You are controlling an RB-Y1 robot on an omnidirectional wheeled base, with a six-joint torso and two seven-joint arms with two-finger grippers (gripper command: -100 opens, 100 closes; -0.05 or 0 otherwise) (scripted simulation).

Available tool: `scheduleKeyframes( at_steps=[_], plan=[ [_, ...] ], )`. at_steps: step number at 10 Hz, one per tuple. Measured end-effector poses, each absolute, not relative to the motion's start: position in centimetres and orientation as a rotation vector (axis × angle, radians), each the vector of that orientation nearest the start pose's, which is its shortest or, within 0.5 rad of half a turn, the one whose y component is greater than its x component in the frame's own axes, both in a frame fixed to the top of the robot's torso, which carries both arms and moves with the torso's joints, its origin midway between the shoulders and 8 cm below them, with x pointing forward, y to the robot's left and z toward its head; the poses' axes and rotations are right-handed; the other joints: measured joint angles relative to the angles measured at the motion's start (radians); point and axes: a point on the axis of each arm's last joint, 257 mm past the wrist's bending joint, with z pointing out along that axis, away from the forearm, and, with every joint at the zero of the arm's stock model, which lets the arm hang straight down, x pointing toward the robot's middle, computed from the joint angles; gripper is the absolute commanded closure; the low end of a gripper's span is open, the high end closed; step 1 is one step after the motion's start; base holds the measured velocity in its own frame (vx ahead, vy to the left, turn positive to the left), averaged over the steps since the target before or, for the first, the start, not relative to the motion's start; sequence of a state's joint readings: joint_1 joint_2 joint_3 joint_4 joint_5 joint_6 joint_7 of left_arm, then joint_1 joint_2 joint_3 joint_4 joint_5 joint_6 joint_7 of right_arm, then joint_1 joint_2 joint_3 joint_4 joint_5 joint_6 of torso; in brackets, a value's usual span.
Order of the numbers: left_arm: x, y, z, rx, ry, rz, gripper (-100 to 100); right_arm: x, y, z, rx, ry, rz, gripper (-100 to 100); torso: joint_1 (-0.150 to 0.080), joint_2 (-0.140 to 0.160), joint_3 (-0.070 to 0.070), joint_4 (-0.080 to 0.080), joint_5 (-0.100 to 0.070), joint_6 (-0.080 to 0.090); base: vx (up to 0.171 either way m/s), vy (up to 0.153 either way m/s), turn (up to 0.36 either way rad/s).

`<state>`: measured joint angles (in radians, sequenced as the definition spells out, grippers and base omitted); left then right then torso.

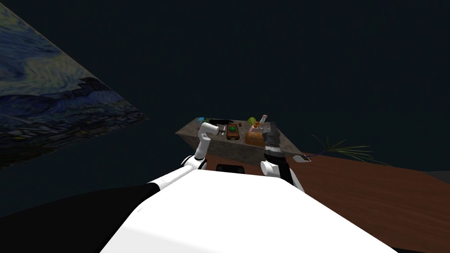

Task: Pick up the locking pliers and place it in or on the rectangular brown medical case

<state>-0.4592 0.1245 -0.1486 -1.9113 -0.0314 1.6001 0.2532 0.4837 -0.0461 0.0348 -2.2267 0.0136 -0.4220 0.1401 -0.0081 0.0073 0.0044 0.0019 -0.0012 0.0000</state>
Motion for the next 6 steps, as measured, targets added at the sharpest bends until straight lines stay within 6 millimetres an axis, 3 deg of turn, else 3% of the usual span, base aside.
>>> scheduleKeyframes(
  at_steps=[3,6],
  plan=[
    [53.4,16.5,-16.4,-1.709,1.781,-0.706,100,37.0,-26.5,-1.1,0.651,0.778,1.177,0,-0.001,-0.003,-0.002,-0.001,0.000,0.000,-0.050,-0.084,0.018],
    [54.8,17.1,-14.7,-1.714,1.779,-0.724,100,37.0,-26.5,-1.1,0.651,0.778,1.177,0,-0.001,-0.007,-0.004,-0.002,0.000,0.000,-0.007,-0.083,-0.009]
  ],
)
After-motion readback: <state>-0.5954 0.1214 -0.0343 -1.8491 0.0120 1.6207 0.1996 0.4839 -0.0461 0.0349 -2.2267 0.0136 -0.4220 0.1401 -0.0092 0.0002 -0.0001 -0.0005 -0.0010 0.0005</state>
